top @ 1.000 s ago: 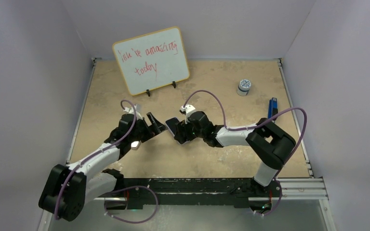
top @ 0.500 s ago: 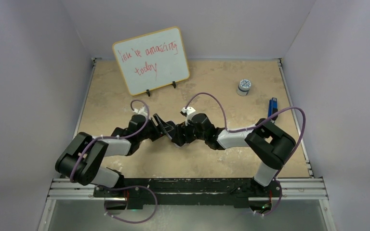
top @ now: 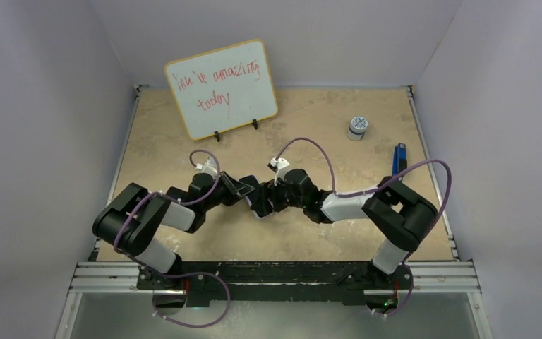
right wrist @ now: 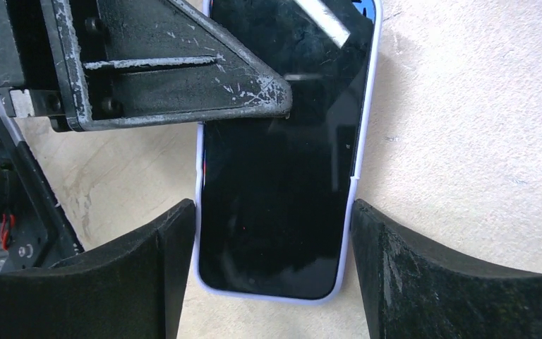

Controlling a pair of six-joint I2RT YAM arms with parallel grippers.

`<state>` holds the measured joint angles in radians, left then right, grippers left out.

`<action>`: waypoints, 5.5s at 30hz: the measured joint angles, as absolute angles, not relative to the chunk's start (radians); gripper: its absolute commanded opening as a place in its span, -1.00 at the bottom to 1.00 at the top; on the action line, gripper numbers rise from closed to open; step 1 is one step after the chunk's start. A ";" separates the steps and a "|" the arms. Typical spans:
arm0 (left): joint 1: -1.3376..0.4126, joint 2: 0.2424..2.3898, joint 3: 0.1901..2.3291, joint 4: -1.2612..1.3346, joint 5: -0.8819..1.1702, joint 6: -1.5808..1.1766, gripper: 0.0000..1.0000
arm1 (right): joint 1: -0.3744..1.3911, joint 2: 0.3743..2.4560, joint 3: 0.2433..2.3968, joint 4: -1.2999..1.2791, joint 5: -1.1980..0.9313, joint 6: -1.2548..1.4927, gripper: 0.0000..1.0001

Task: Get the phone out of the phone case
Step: Pick up the phone at the center of the board, then remove the phone case from the phone.

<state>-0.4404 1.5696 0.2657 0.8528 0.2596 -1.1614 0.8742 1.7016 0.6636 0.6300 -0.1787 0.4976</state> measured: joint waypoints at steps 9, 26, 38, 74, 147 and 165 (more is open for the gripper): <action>-0.450 1.454 0.236 0.911 0.303 -1.169 -1.00 | 0.882 1.493 0.634 0.507 -0.175 0.532 0.97; -0.438 1.063 0.297 0.830 0.119 -1.110 -1.00 | 0.732 1.191 0.495 0.632 -0.213 0.516 0.98; -0.496 1.289 0.167 1.115 0.020 -1.280 -1.00 | 0.682 1.322 0.396 0.882 -0.358 0.604 0.95; -0.749 1.378 0.198 1.435 -0.241 -1.308 -1.00 | 0.664 1.302 0.308 1.228 -0.498 0.719 -0.08; -0.693 1.031 0.234 1.198 -0.248 -1.418 -1.00 | 0.752 1.288 0.515 1.164 -0.529 0.731 -0.96; -0.636 0.977 0.326 0.946 0.054 -1.319 -1.00 | 0.754 1.170 0.399 1.090 -0.617 0.272 -1.00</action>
<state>-0.6365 0.9768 0.3256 0.9463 0.0540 -1.3186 0.7544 1.1702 0.3988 1.0901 -0.6167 0.2722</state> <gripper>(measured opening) 0.173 0.205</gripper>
